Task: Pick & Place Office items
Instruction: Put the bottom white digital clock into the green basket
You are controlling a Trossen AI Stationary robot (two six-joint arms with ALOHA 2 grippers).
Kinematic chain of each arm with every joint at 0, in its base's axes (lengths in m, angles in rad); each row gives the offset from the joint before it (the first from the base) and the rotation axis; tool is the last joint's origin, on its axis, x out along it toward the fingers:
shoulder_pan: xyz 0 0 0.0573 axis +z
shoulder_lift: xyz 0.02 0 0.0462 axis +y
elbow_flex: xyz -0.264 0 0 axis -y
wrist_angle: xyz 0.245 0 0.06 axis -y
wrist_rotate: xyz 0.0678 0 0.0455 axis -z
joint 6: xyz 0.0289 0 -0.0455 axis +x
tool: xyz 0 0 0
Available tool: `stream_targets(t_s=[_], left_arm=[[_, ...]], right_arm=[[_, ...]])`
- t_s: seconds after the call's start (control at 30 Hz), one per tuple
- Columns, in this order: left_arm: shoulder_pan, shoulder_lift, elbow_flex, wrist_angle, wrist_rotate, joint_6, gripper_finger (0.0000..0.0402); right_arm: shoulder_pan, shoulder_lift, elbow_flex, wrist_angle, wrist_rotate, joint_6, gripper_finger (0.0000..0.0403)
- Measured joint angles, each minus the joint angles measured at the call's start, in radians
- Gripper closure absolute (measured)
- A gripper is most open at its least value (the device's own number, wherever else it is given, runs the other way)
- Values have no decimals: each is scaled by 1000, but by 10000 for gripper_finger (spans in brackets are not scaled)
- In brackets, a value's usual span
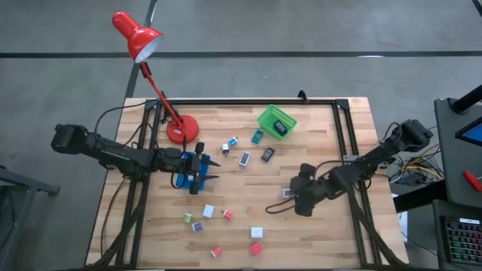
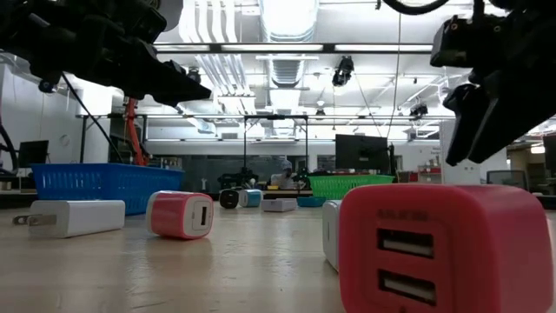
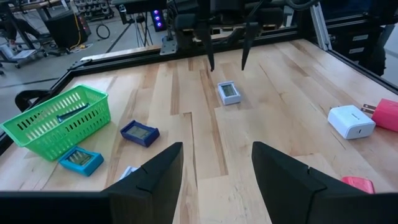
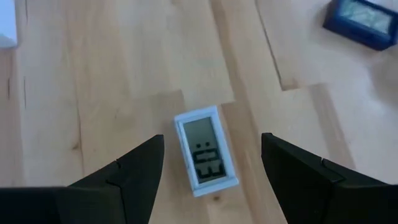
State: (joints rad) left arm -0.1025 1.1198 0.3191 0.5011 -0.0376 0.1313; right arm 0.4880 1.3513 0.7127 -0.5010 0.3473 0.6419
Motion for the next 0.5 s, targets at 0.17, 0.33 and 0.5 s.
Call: stream_targets(t_s=[0.17, 0.33, 0.5], left_arm=[[0, 0, 0, 0, 0, 0, 207], [0, 0, 0, 0, 0, 0, 207], [0, 0, 0, 0, 0, 0, 207]], right_arm=[[-24, 29, 47, -39, -33, -40, 142], [-36, 68, 80, -48, -75, -66, 142], [-44, 125, 102, -92, -115, -66, 142]])
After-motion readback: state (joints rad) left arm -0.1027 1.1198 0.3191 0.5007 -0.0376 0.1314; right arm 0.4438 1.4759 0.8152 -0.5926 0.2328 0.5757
